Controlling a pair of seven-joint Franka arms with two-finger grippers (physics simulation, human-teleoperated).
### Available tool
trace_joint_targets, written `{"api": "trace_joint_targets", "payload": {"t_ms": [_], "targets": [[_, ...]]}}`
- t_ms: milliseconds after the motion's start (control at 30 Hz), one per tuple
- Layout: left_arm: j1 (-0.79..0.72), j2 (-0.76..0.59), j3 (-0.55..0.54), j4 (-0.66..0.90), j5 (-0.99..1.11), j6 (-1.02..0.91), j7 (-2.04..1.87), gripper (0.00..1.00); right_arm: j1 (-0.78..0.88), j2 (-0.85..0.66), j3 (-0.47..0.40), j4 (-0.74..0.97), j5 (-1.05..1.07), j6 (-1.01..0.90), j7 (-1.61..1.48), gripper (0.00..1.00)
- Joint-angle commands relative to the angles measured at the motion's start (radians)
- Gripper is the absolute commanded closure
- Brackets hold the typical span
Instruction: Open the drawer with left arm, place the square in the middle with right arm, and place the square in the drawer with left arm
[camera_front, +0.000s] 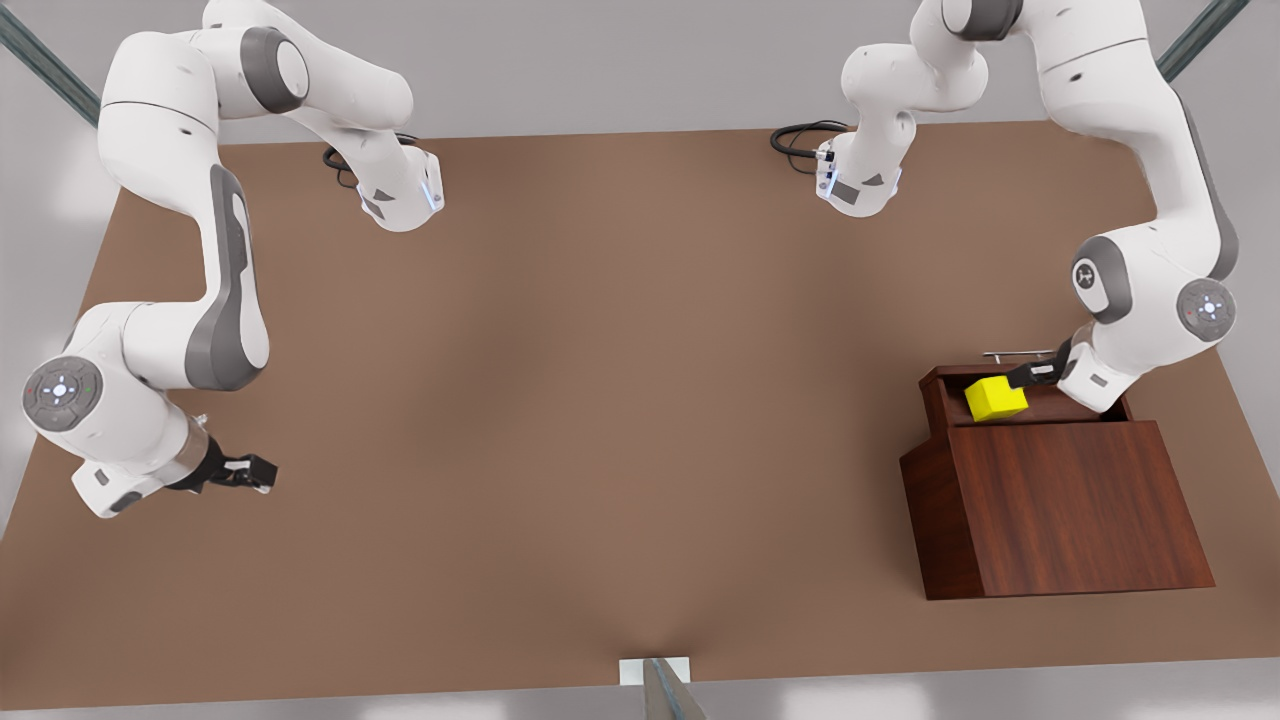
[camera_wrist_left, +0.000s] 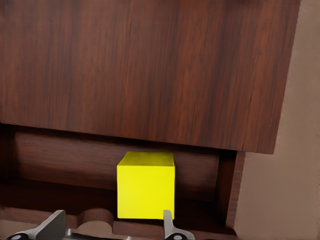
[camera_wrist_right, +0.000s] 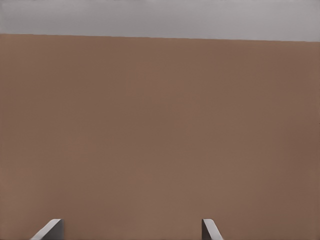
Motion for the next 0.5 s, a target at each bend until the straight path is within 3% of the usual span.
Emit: {"api": "trace_joint_targets", "payload": {"t_ms": [0, 167, 233, 467], "targets": [[-0.015, -0.011, -0.003, 0.055, 0.005, -0.083, 0.006, 0.00, -0.003, -0.001, 0.000, 0.002, -0.003, 0.032, -0.006, 0.00], [-0.012, -0.010, -0.213, 0.279, 0.001, -0.294, -0.086, 0.00, -0.008, -0.002, 0.000, 0.002, 0.005, 0.029, -0.004, 0.00], [-0.015, -0.030, -0.213, 0.342, 0.001, -0.414, -0.083, 0.00, -0.006, -0.004, 0.000, -0.002, 0.007, 0.016, -0.004, 0.00], [-0.016, -0.097, -0.210, 0.342, 0.010, -0.454, -0.082, 0.00, -0.006, -0.004, 0.000, -0.001, 0.005, 0.005, -0.004, 0.00]]}}
